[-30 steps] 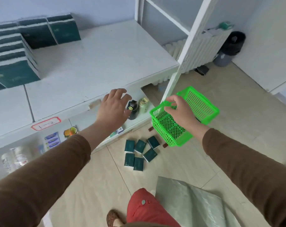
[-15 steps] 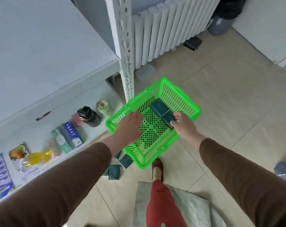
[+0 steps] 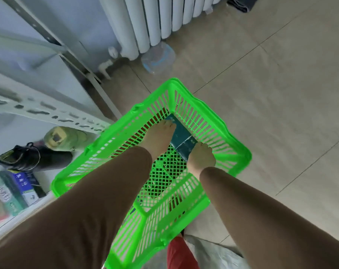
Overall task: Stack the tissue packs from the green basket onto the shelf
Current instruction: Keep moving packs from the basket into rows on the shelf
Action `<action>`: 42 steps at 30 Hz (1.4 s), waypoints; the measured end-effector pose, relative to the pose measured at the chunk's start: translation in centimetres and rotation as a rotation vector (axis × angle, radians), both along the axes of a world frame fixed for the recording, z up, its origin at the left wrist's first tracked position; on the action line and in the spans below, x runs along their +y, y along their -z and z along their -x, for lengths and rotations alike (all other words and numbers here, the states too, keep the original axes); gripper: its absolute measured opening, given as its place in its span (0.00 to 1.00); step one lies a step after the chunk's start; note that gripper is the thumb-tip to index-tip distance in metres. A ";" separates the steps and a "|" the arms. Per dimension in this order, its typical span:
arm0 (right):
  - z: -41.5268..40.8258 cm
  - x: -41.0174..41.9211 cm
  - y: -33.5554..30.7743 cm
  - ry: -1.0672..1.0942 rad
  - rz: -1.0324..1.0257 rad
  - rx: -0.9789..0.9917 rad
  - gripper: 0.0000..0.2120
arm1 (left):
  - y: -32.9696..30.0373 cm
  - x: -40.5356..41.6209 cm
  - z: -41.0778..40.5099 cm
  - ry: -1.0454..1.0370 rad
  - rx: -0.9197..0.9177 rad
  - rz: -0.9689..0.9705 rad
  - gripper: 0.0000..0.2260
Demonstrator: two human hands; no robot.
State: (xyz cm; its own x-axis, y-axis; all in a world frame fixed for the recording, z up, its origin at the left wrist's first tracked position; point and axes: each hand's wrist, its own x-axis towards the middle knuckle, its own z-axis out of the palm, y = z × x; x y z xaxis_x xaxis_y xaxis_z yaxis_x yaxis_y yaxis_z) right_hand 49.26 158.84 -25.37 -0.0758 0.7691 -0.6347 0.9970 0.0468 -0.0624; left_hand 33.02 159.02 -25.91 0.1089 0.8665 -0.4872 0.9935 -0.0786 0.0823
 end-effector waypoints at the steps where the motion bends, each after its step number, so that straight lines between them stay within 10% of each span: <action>1: 0.1 -0.1 1.0 -0.038 -0.022 -0.031 0.17 | 1.1 0.8 -0.2 0.035 0.023 -0.011 0.32; 16: 1.6 -1.0 2.4 -0.114 -0.012 -0.097 0.18 | 2.0 -2.5 2.7 0.086 0.273 -0.054 0.17; 28: 6.3 -10.5 -21.9 -0.186 -0.011 0.466 0.21 | -22.3 -24.5 11.3 -0.745 -0.264 -0.207 0.22; 42: 27.7 -36.2 -46.4 -0.062 -0.055 1.052 0.23 | -46.7 -57.2 33.0 -0.890 -0.223 -0.675 0.19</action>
